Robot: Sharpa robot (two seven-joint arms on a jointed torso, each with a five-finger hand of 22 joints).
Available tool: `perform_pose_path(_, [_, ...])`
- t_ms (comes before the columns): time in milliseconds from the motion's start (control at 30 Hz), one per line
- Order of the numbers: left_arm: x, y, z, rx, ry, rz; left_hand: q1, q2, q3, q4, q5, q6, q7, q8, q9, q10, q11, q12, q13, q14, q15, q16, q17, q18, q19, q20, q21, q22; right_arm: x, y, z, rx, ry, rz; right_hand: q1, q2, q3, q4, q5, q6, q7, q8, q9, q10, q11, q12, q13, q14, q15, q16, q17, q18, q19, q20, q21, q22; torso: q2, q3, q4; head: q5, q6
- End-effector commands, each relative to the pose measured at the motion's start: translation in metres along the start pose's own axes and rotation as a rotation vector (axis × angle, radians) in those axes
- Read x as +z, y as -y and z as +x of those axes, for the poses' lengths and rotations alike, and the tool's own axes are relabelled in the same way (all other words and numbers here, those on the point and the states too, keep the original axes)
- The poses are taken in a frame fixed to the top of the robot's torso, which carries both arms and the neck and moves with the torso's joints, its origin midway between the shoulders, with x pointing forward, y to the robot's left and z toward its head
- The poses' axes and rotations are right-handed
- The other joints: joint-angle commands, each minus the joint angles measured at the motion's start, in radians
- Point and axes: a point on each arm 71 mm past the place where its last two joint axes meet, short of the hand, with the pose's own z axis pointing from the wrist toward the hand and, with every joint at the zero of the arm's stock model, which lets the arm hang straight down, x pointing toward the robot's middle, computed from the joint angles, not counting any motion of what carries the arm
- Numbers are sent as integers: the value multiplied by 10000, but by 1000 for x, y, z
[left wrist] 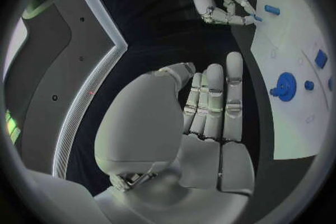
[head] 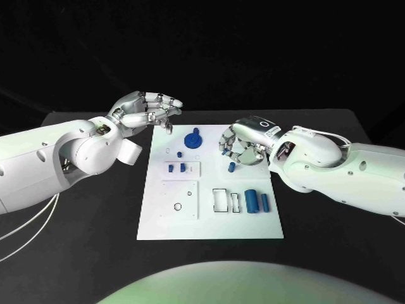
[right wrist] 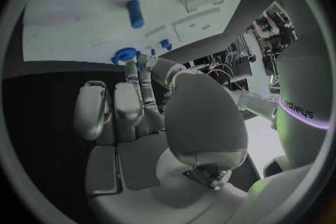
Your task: Assemble the parts on the task board
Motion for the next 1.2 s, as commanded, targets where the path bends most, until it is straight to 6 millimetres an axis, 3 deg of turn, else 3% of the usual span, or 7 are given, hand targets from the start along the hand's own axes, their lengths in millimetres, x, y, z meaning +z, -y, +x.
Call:
perform_pose_path(33, [1,1,1,-3,-162,71,-83,11,47,-9,6,-64,-26,67,5,-83,-3,-65,-14,-27,58,-70,16,136,-55,13,43,14,7,-19,0,440,102,-435,70,167,90,2,-32,68,34,45,20,484,-427,18,18,-33,-70,-30,-41,-186,36,-17,23,-28,10,-13,13,259,0])
perform_pose_path(133, [1,1,1,13,-114,73,-109,6,65,-20,2,-74,-20,72,5,-91,3,-75,-19,-27,64,-72,18,136,-57,17,48,19,13,-31,3,595,-72,-679,65,169,98,2,-46,61,39,44,24,481,-424,14,22,-33,-69,-29,-43,-187,38,-17,28,-21,8,-21,-7,490,0])
perform_pose_path(333, [2,1,1,30,-42,87,-136,3,72,-20,-3,-83,-16,74,5,-93,8,-80,-21,-26,68,-72,21,135,-58,20,50,21,24,-53,16,871,-501,-1103,63,178,112,2,-60,51,43,43,31,476,-421,9,27,-35,-67,-33,-51,-181,22,-17,7,-42,2,-29,22,845,0])
perform_pose_path(667, [6,0,4,34,4,69,-183,2,86,-20,-11,-98,-11,79,5,-93,13,-87,-24,-22,75,-71,25,135,-58,27,54,25,28,-67,40,1118,-1134,-1244,61,188,132,-2,-70,32,50,39,39,465,-415,1,35,-42,-64,-53,-84,-175,4,-17,-14,-64,5,-13,17,1297,0])
perform_pose_path(867, [8,0,5,25,-22,63,-187,2,90,-22,-12,-101,-11,79,5,-94,13,-88,-24,-22,75,-71,26,135,-57,28,56,26,27,-68,51,1131,-1490,-1200,61,188,132,-2,-70,32,50,39,39,465,-415,1,35,-42,-64,-53,-84,-175,4,-17,-14,-64,0,-7,-5,1489,0])
perform_pose_path(1200, [10,-1,8,-14,-88,70,-211,4,101,-24,-16,-109,-9,83,6,-97,15,-93,-26,-21,79,-72,29,136,-52,31,61,29,28,-70,62,1049,-1856,-1140,52,193,145,-3,-82,16,57,37,49,452,-408,-8,42,-50,-59,-76,-120,-166,-20,-15,-43,-94,7,-4,2,1571,0])
